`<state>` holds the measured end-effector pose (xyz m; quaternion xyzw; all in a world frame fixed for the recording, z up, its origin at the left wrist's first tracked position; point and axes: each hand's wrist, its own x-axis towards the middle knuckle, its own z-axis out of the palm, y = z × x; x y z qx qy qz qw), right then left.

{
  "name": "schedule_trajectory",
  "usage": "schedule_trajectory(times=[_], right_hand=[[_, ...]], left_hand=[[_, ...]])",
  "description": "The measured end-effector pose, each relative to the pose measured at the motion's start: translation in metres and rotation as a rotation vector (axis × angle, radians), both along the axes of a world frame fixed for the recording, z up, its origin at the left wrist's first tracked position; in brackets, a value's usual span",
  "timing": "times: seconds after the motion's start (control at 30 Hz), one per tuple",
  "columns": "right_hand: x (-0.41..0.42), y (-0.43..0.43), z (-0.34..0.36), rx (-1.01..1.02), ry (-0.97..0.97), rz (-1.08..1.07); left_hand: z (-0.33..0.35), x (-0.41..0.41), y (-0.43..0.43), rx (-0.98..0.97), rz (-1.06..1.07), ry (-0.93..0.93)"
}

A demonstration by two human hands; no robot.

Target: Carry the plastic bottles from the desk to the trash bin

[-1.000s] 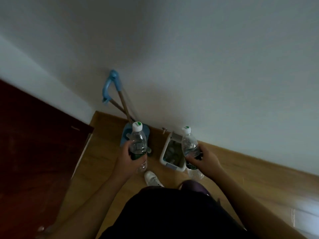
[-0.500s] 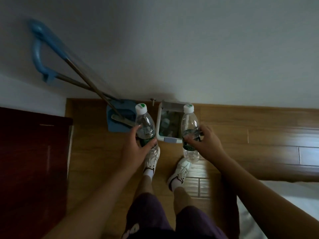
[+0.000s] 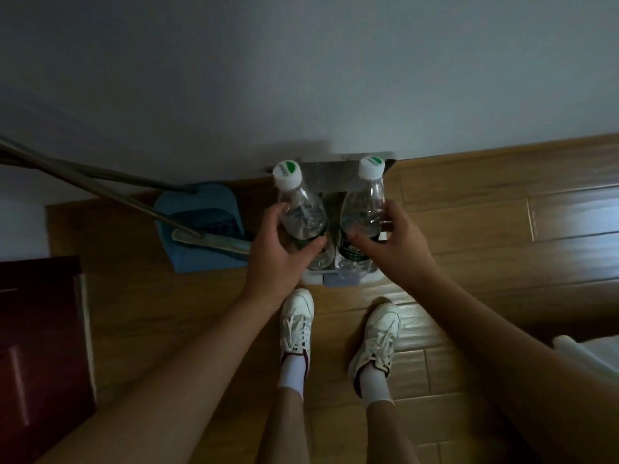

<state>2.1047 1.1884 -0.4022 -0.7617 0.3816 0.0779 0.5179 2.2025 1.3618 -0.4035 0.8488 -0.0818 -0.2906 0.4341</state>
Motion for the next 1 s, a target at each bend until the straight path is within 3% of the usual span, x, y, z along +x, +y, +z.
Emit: schedule_trajectory(times=[0.37,0.63,0.9,1.0], right_hand=[[0.011,-0.004,-0.035,0.015,0.044,0.018],[0.032,-0.014,-0.076,-0.046,0.081,0.078],[-0.004,-0.006,-0.08,-0.024,0.21,0.207],[-0.02,-0.009,-0.071,-0.023,0.228,0.163]], left_hand=[[-0.039,0.009,-0.015,0.101,-0.063,0.065],[-0.081,0.022,-0.025,0.217,-0.113,-0.147],[-0.076,0.006,0.003,0.368,-0.163,-0.007],[-0.065,-0.001,0.027,0.411,-0.224,0.099]])
